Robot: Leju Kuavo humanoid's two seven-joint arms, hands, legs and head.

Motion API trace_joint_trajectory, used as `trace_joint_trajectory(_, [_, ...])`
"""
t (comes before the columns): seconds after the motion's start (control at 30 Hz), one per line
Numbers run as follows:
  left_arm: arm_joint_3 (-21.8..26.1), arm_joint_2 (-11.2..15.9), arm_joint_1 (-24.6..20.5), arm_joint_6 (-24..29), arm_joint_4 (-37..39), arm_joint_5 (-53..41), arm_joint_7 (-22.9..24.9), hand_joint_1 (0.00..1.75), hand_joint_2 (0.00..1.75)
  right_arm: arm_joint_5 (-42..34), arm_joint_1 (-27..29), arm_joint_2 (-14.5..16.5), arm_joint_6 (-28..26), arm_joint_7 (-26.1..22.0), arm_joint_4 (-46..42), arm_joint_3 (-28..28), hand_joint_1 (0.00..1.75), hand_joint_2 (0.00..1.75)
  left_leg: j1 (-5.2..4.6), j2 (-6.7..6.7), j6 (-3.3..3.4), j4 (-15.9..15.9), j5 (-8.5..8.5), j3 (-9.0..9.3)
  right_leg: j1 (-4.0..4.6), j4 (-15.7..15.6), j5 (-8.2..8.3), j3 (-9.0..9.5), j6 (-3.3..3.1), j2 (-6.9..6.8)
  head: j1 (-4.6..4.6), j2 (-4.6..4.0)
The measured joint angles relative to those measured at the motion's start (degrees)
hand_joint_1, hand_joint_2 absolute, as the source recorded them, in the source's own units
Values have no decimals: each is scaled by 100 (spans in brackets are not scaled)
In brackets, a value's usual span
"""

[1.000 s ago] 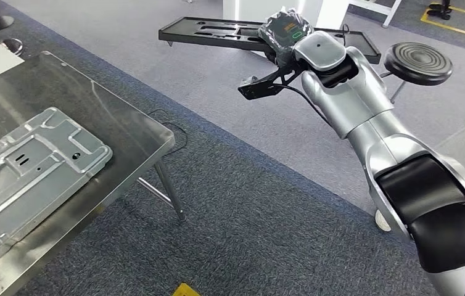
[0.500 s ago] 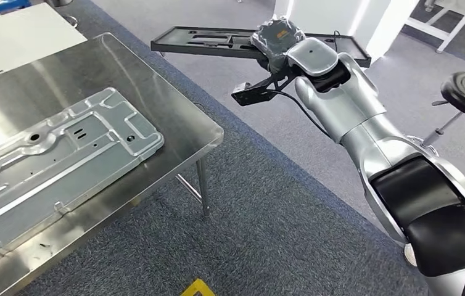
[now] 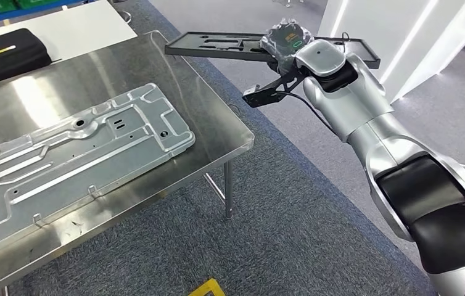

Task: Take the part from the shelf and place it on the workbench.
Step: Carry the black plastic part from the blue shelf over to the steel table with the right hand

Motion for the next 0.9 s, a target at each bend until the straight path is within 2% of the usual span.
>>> trace_joint_trajectory(0.03, [0, 0, -4, 0, 0, -1, 0, 0, 175, 0, -6, -4, 2, 1, 3, 2, 175, 175, 29, 96, -35, 368, -150, -180, -2, 7, -10, 5, 4, -73, 1, 0])
trace_joint_trajectory(0.07, [0, 1, -5, 1, 0, -1, 0, 0, 175, 0, 0, -5, 2, -1, 4, 7, 175, 175, 60, 135, -69, 603, -207, -296, -7, 22, -26, 5, 14, -141, 0, 0])
trace_joint_trajectory(0.1, [0, 3, -3, 1, 0, -1, 0, 0, 175, 0, 10, -5, 3, -3, 5, 13, 175, 175, 88, 158, -102, 641, -163, -316, -16, 43, -45, 5, 30, -206, 0, 0])
trace_joint_trajectory(0.13, [1, 7, -2, 2, 0, -1, 0, 0, 175, 0, 18, -5, 3, -5, 5, 19, 175, 175, 111, 186, -132, 455, -24, -220, -29, 72, -69, 5, 52, -274, 0, 0])
trace_joint_trajectory(0.2, [2, 16, -6, -3, 0, -4, -2, 0, 175, -1, 20, -7, 2, -7, 5, 23, 175, 175, 113, 360, -158, -284, 299, 181, -38, 159, -138, -2, 123, -392, -3, 0])
trace_joint_trajectory(0.23, [2, 19, -10, -11, 0, -7, -4, 0, 175, -3, 13, -18, 2, -7, 5, 23, 175, 175, 104, 431, -131, -577, 387, 332, -24, 207, -176, -9, 165, -446, 8, 0])
trace_joint_trajectory(0.27, [2, 19, -9, -19, 0, -9, -7, 0, 175, -8, 6, -29, 3, -7, 5, 24, 175, 175, 91, 472, -88, -730, 409, 405, -3, 240, -203, -12, 203, -493, 19, 0])
trace_joint_trajectory(0.33, [3, 17, -7, -31, 0, -12, -14, 0, 175, -15, -3, -41, 4, -10, -1, 27, 175, 175, 86, 384, 13, -760, 397, 393, 25, 252, -225, -3, 256, -585, 39, 0])
trace_joint_trajectory(0.37, [4, 17, -5, -34, 0, -13, -16, 0, 175, -18, -5, -39, 5, -12, -3, 28, 175, 175, 94, 325, 52, -762, 405, 391, 12, 254, -245, 5, 286, -580, 41, 0])
trace_joint_trajectory(0.43, [6, 16, -9, -43, 0, -14, -20, 0, 175, -22, -15, -44, 13, -15, -5, 30, 175, 175, 112, 211, 121, -783, 429, 398, -32, 452, -416, -61, 333, -366, 43, 0])
trace_joint_trajectory(0.5, [10, 16, -20, -52, 0, -15, -25, 0, 175, -39, -28, -80, 48, -25, -4, 31, 175, 175, 109, 91, 172, -791, 442, 397, -56, 1082, -763, -351, 350, -68, 43, 0])
trace_joint_trajectory(0.53, [13, 16, -25, -57, 0, -15, -28, 0, 175, -55, -30, -105, 76, -37, -2, 32, 175, 175, 98, 24, 188, -790, 445, 395, -52, 1479, -924, -551, 347, -1, 44, 0])
trace_joint_trajectory(0.6, [25, 15, -23, -61, 0, -16, -32, 0, 175, -90, -22, -151, 127, -75, 1, 39, 175, 175, 74, -109, 202, -787, 448, 393, -43, 1973, -1033, -830, 329, 43, 44, 0])
trace_joint_trajectory(0.63, [30, 15, -19, -61, 0, -16, -33, 0, 175, -102, -19, -162, 141, -89, 1, 42, 175, 175, 66, -149, 204, -786, 449, 393, -41, 2045, -1018, -881, 319, 47, 44, 0])
trace_joint_trajectory(0.7, [38, 16, -16, -61, 0, -17, -33, 0, 175, -116, -18, -174, 151, -104, 1, 45, 175, 175, 61, -181, 204, -786, 449, 395, -37, 2009, -957, -878, 306, 49, 44, 0])
trace_joint_trajectory(0.77, [55, 16, -15, -57, 0, -22, -33, 0, 175, -143, -23, -199, 165, -120, -4, 50, 175, 175, 51, -235, 205, -784, 450, 398, -23, 1777, -786, -784, 275, 61, 44, 0])
trace_joint_trajectory(0.83, [95, 3, -23, -39, 0, -52, -28, 0, 175, -219, -82, -283, 182, -129, -35, 71, 175, 175, 48, -406, 182, -780, 466, 377, 10, 944, -397, -427, 142, 288, 45, 0])
trace_joint_trajectory(0.9, [137, -10, -20, -20, 0, -88, -23, 0, 175, -294, -145, -365, 196, -129, -66, 100, 175, 175, 75, -597, 126, -795, 494, 349, 50, 298, -153, -140, 26, 443, 55, 0])
